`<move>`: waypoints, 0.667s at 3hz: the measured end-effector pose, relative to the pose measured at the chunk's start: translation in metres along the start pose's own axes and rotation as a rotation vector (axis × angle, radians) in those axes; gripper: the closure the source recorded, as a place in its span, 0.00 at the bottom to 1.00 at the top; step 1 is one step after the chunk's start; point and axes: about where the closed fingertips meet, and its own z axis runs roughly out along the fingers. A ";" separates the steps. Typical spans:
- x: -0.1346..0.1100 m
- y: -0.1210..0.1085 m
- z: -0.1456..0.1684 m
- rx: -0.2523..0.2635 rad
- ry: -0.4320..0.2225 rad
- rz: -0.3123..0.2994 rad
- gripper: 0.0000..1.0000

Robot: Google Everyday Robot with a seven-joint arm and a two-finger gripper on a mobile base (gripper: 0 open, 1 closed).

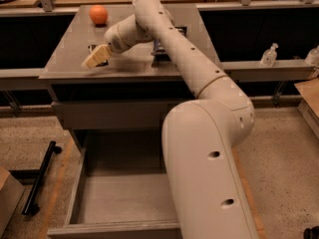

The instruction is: Place rxbar chocolate into middle drawer

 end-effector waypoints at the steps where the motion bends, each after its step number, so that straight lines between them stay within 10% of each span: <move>1: -0.001 0.010 0.030 -0.067 -0.018 0.008 0.00; 2: 0.006 0.009 0.048 -0.088 -0.009 0.013 0.18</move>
Offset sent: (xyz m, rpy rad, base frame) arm 0.0203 0.0431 -0.0385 0.0105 0.0638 0.0758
